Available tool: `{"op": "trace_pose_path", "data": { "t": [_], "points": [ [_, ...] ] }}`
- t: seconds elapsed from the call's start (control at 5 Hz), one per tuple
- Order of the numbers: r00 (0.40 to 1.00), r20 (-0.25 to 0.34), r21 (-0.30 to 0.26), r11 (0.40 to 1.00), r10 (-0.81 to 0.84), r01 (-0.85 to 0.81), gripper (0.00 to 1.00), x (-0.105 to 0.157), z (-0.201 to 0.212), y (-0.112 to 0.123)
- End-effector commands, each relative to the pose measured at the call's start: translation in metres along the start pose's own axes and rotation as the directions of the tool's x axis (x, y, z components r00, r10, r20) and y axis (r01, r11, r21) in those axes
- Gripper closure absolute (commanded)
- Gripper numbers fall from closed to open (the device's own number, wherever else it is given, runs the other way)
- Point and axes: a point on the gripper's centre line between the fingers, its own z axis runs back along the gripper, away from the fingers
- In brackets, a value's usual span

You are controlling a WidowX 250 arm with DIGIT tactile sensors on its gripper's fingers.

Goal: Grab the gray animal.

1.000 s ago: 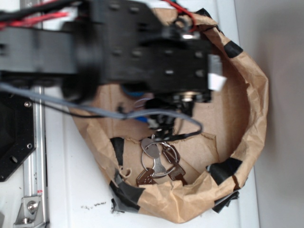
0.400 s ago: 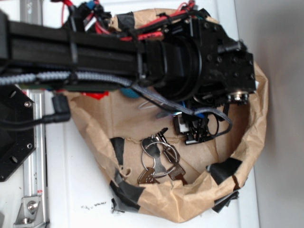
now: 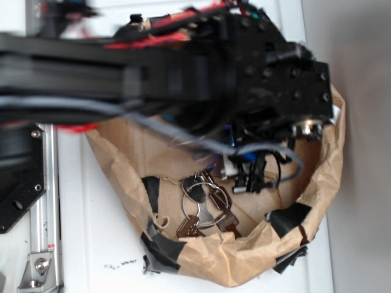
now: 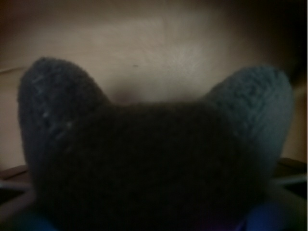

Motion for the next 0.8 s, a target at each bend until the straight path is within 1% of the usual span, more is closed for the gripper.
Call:
{"op": "trace_pose_path", "data": {
  "t": [0.0, 0.2, 0.4, 0.6],
  "points": [
    [0.981, 0.19, 0.075, 0.997, -0.029, 0.015, 1.0, -0.015, 0.115, -0.01],
    [0.983, 0.184, 0.078, 0.997, 0.011, -0.026, 1.0, -0.013, 0.111, -0.006],
    [0.978, 0.207, 0.129, 0.991, 0.007, -0.034, 1.0, -0.013, 0.108, -0.007],
    [0.974, 0.225, 0.132, 0.99, 0.027, -0.058, 1.0, -0.016, 0.104, -0.009]
  ]
}}
